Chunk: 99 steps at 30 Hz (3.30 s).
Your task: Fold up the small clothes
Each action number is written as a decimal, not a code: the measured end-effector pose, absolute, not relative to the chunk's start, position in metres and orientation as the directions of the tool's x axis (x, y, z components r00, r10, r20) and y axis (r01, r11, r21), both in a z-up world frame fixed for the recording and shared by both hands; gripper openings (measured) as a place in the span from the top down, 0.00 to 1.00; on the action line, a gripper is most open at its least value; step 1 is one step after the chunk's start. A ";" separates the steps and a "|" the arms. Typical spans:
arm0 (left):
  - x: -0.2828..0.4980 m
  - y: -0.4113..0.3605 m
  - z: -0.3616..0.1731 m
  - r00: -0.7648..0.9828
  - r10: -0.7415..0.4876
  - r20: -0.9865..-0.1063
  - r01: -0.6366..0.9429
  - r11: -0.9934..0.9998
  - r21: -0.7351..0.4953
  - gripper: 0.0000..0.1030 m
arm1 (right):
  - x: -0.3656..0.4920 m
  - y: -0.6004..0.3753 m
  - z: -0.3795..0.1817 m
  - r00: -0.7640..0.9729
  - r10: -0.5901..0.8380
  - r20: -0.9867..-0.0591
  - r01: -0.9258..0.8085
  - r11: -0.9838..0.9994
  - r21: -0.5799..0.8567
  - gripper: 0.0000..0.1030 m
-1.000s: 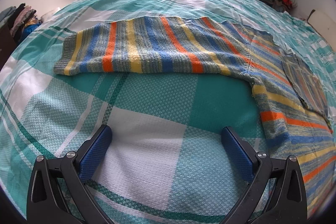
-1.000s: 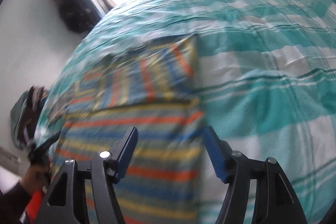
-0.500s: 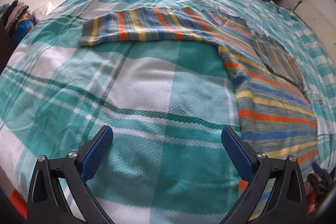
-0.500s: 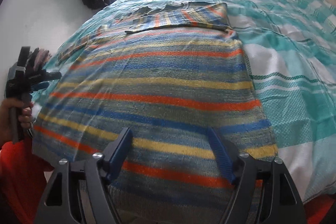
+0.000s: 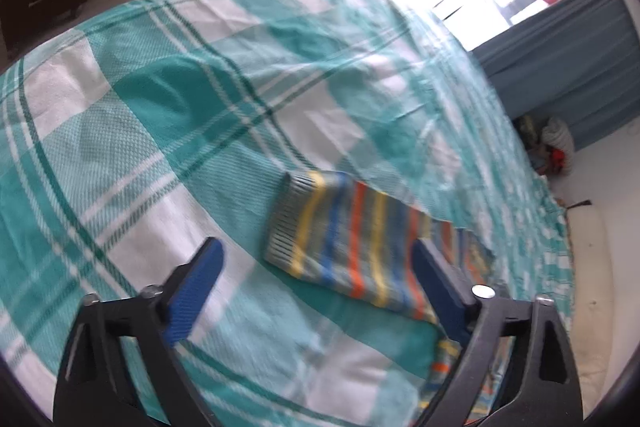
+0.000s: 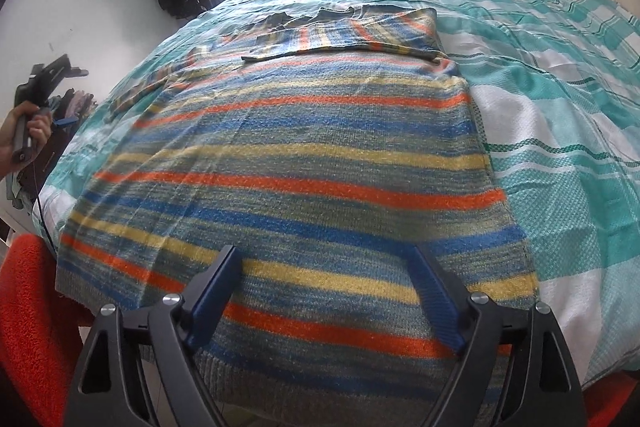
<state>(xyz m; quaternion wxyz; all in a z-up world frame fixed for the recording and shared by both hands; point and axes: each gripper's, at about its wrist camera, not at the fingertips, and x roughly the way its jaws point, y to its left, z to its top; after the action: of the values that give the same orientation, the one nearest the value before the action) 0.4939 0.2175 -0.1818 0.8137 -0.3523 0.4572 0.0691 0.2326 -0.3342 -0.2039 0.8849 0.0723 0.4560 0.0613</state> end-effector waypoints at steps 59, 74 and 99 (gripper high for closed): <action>0.455 -0.019 -0.181 0.550 0.024 -0.835 -0.035 0.999 0.006 0.15 | 0.227 -0.339 -0.201 0.564 0.211 -0.798 -0.050 0.974 0.222 0.14; 0.264 -0.101 -0.206 0.474 -0.140 -0.869 0.308 0.951 0.015 0.11 | 0.206 -0.347 -0.199 0.532 0.075 -0.843 0.031 0.994 0.108 0.14; 0.256 -0.032 -0.199 0.485 -0.193 -0.853 0.170 0.978 -0.124 0.08 | 0.181 -0.340 -0.162 0.557 -0.187 -0.809 0.116 0.982 -0.147 0.14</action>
<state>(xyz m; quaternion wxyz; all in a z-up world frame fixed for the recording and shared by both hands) 0.2564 -0.0324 -0.1990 0.8617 -0.0115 0.4962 -0.1052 0.1809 -0.3402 -0.1618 0.8814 -0.0382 0.4629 -0.0860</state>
